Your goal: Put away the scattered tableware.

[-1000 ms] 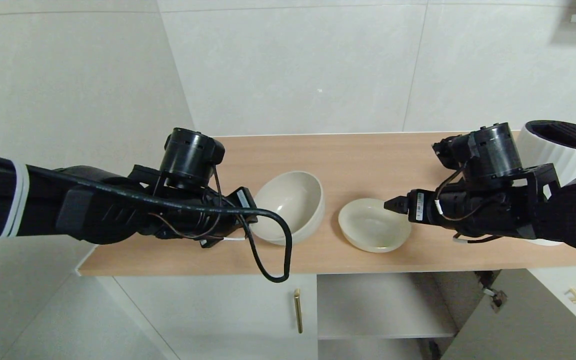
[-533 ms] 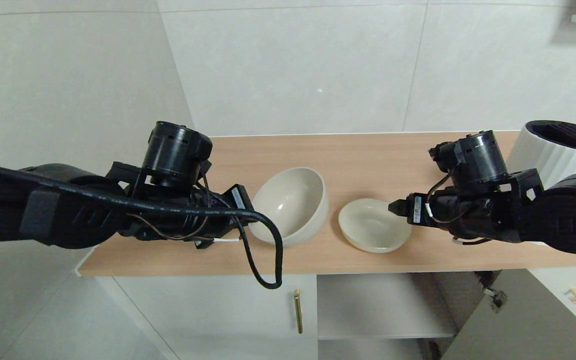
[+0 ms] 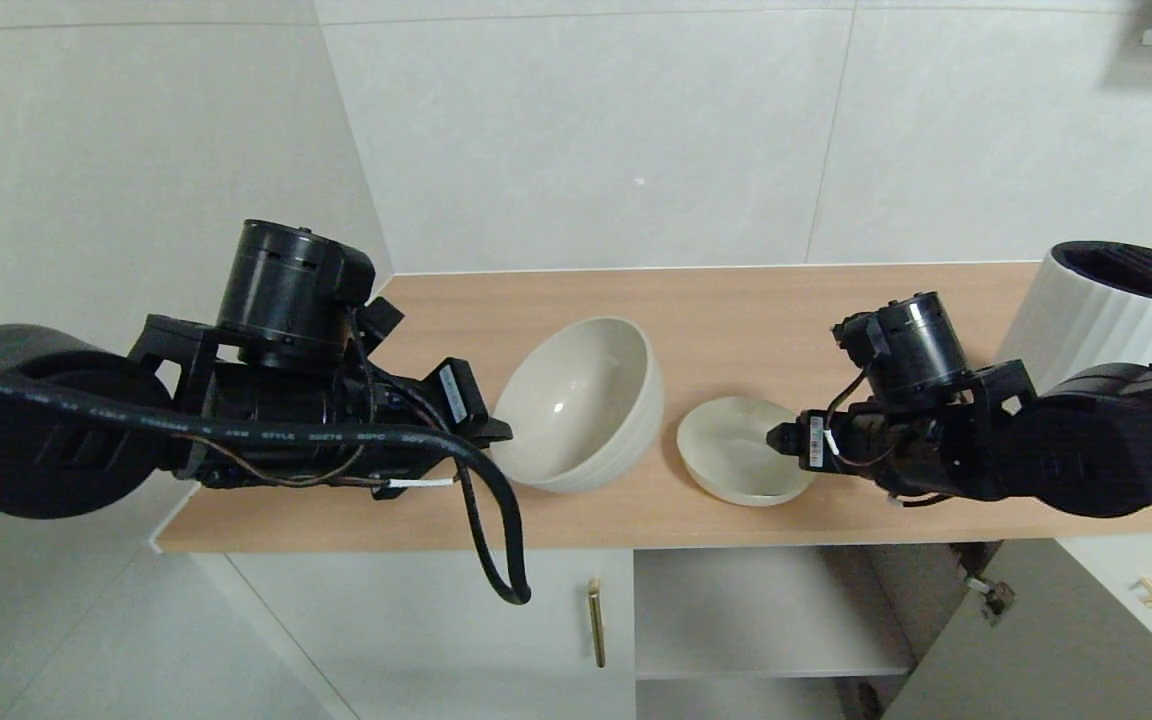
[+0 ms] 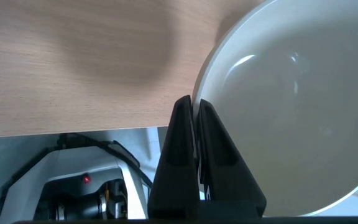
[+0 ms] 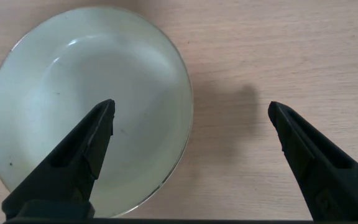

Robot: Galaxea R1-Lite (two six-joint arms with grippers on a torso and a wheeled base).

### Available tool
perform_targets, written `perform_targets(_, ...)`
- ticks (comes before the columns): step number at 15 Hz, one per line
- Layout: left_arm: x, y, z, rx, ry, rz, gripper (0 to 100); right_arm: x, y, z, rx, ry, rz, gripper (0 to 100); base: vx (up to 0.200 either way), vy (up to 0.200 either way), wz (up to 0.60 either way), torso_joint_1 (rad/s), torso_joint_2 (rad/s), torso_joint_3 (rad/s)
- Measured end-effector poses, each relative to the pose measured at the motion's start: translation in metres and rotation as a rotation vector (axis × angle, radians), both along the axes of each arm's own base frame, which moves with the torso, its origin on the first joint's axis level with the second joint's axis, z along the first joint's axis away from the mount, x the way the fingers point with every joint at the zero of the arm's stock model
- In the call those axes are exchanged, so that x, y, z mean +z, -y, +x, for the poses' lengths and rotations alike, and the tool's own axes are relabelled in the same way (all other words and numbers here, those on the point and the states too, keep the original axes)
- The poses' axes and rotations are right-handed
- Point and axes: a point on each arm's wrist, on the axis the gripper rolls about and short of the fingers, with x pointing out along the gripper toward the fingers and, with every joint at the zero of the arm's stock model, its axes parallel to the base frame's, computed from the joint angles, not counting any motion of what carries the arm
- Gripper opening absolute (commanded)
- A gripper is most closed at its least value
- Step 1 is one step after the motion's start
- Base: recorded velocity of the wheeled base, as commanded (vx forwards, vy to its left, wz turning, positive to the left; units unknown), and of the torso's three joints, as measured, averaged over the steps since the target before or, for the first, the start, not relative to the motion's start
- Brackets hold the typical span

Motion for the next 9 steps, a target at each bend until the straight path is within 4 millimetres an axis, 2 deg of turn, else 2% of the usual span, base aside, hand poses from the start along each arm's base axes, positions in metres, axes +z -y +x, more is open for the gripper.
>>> perform_targets(5, 0.0019, -0.0005, -0.0013, -0.001, 0.005, -0.004, 0, -0.0033, -0.0007, 0.0011, 0.001, -0.009, -0.005, 100, 0.0, 0.0, 0.0, 0.0, 0.0, 0.0)
perform_targets(6, 0.002, -0.0005, -0.0013, -0.001, 0.005, -0.004, 0, -0.0038, -0.0007, 0.0014, 0.0, -0.01, -0.005, 0, 0.0, 0.0, 0.0, 0.0, 0.0, 0.0)
perform_targets(9, 0.0021, -0.0005, -0.0015, -0.001, 0.005, -0.004, 0, -0.0061, -0.001, 0.0016, 0.002, -0.018, -0.009, 0, 0.0, 0.0, 0.0, 0.0, 0.0, 0.0)
